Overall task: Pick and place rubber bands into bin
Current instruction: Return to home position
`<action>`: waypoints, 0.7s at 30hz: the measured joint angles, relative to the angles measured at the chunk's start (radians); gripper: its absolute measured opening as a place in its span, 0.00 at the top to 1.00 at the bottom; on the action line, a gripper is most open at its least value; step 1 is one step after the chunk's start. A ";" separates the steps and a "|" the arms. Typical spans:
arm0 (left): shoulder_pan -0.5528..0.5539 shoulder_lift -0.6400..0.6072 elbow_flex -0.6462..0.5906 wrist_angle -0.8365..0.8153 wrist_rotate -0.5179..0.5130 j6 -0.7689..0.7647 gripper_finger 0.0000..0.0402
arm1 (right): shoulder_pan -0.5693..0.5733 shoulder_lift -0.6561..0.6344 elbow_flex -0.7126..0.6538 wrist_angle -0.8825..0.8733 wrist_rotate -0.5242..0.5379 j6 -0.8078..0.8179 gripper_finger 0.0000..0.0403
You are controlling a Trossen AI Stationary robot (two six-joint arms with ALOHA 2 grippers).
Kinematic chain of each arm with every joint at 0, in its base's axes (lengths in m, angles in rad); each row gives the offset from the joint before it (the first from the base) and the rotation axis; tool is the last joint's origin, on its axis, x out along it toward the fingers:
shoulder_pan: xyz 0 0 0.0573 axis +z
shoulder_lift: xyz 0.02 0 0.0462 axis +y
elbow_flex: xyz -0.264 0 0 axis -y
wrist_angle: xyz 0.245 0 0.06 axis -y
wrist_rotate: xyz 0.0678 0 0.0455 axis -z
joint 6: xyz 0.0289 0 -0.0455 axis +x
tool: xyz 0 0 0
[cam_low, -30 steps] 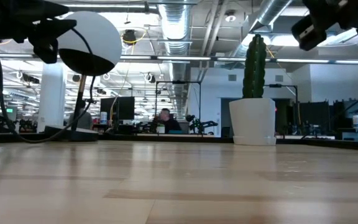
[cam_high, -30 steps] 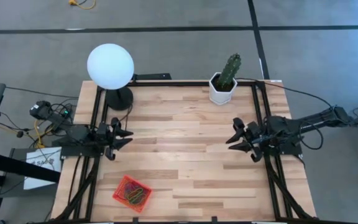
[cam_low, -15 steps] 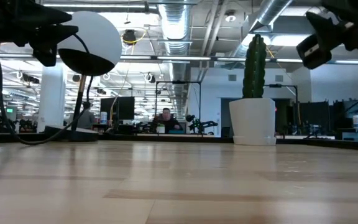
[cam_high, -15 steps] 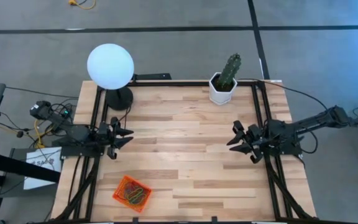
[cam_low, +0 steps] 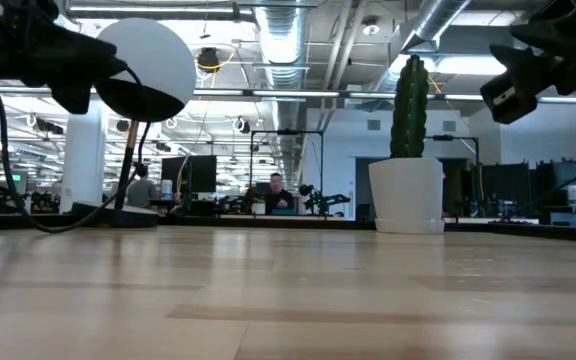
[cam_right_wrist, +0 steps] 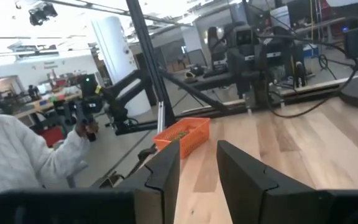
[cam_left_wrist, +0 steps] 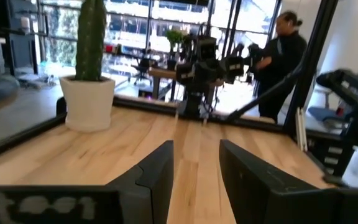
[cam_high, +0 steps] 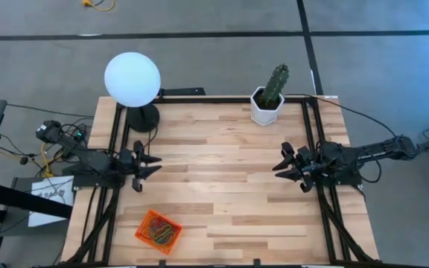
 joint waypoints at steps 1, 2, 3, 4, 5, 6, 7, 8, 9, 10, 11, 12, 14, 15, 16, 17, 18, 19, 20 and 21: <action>0.000 0.000 0.000 -0.019 0.000 -0.012 0.70 | 0.000 -0.004 0.000 -0.007 0.001 -0.001 0.75; 0.000 0.000 0.000 -0.039 0.000 -0.027 0.70 | 0.000 -0.007 0.000 -0.010 0.004 -0.003 0.75; 0.000 0.000 0.000 -0.059 0.000 -0.040 0.70 | 0.000 -0.007 0.000 -0.010 0.012 -0.008 0.75; 0.000 0.000 0.000 -0.077 0.000 -0.047 0.70 | 0.000 -0.007 0.000 -0.013 0.024 -0.021 0.75; 0.000 0.000 0.000 -0.095 0.000 -0.051 0.70 | 0.000 -0.006 0.000 -0.017 0.036 -0.038 0.75; 0.000 0.000 0.000 -0.115 0.000 -0.053 0.70 | 0.000 -0.005 0.000 -0.021 0.048 -0.059 0.75; 0.000 0.000 0.000 -0.136 0.000 -0.054 0.70 | 0.000 -0.003 0.000 -0.028 0.059 -0.081 0.75; 0.000 0.000 0.000 -0.157 0.000 -0.056 0.70 | 0.000 0.000 0.000 -0.040 0.074 -0.098 0.75; 0.000 0.000 0.000 -0.178 0.000 -0.070 0.70 | 0.000 0.003 0.000 -0.052 0.089 -0.105 0.75; 0.000 0.000 0.000 -0.199 0.003 -0.099 0.70 | 0.000 0.004 0.000 -0.056 0.104 -0.103 0.75; 0.000 0.000 0.000 -0.219 0.013 -0.135 0.70 | 0.000 0.004 0.000 -0.055 0.111 -0.090 0.75; 0.000 0.000 0.000 -0.235 0.025 -0.168 0.70 | 0.000 0.003 0.000 -0.053 0.112 -0.079 0.75; 0.000 0.001 -0.001 -0.249 0.028 -0.222 0.70 | 0.000 0.003 0.000 -0.052 0.111 -0.073 0.75; 0.000 0.002 -0.001 -0.248 0.028 -0.236 0.70 | 0.000 0.003 0.000 -0.052 0.111 -0.073 0.75; 0.000 0.002 -0.001 -0.249 0.028 -0.242 0.70 | 0.000 0.003 0.000 -0.052 0.110 -0.073 0.75; 0.000 0.002 -0.001 -0.249 0.028 -0.245 0.70 | 0.000 0.003 0.000 -0.052 0.110 -0.073 0.75; 0.000 0.002 -0.001 -0.249 0.027 -0.245 0.70 | 0.000 0.003 0.000 -0.052 0.110 -0.073 0.75; 0.000 0.002 -0.001 -0.249 0.027 -0.246 0.70 | 0.000 0.003 0.000 -0.052 0.110 -0.073 0.75; 0.000 0.002 -0.001 -0.249 0.027 -0.246 0.70 | 0.000 0.003 0.000 -0.052 0.110 -0.073 0.75; 0.000 0.002 -0.001 -0.249 0.027 -0.246 0.70 | 0.000 0.003 0.000 -0.052 0.110 -0.073 0.75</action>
